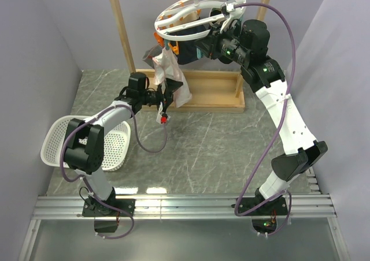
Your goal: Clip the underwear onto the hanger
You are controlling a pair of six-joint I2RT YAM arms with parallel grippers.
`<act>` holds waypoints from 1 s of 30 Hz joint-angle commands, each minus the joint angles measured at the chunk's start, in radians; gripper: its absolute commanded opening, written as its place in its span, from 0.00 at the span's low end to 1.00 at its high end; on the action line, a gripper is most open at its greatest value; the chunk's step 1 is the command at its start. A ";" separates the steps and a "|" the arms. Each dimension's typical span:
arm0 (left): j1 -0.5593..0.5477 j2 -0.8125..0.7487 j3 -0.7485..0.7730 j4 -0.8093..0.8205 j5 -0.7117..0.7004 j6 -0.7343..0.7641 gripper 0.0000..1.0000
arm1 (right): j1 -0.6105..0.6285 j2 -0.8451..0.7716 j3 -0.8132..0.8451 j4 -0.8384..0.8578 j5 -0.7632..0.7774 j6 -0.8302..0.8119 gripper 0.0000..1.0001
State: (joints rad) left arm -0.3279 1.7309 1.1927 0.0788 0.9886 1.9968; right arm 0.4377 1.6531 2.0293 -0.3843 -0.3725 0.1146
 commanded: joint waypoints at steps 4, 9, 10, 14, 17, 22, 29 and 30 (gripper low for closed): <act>-0.017 0.021 0.090 -0.117 -0.022 0.499 0.70 | -0.002 0.002 0.028 -0.019 -0.062 0.005 0.00; -0.030 0.025 0.136 -0.162 -0.038 0.487 0.49 | -0.001 -0.001 0.022 -0.018 -0.066 0.008 0.00; -0.034 0.024 0.136 -0.165 -0.039 0.479 0.47 | -0.001 -0.004 0.014 -0.016 -0.068 0.008 0.00; -0.045 0.003 0.183 -0.275 -0.034 0.438 0.24 | -0.002 -0.004 0.014 -0.015 -0.068 0.013 0.00; -0.051 -0.005 0.238 -0.365 -0.018 0.415 0.11 | -0.001 -0.003 0.016 -0.014 -0.068 0.011 0.00; -0.062 -0.022 0.297 -0.476 -0.010 0.289 0.00 | -0.001 -0.003 0.017 -0.011 -0.068 0.016 0.00; -0.105 -0.060 0.413 -0.495 -0.074 -0.096 0.00 | -0.001 -0.004 0.014 -0.007 -0.071 0.023 0.00; -0.109 -0.067 0.421 -0.485 -0.082 -0.151 0.00 | -0.002 -0.006 0.009 -0.004 -0.071 0.023 0.00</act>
State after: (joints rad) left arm -0.4129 1.7351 1.5509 -0.3954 0.9031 1.9636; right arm 0.4332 1.6531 2.0289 -0.3832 -0.3870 0.1364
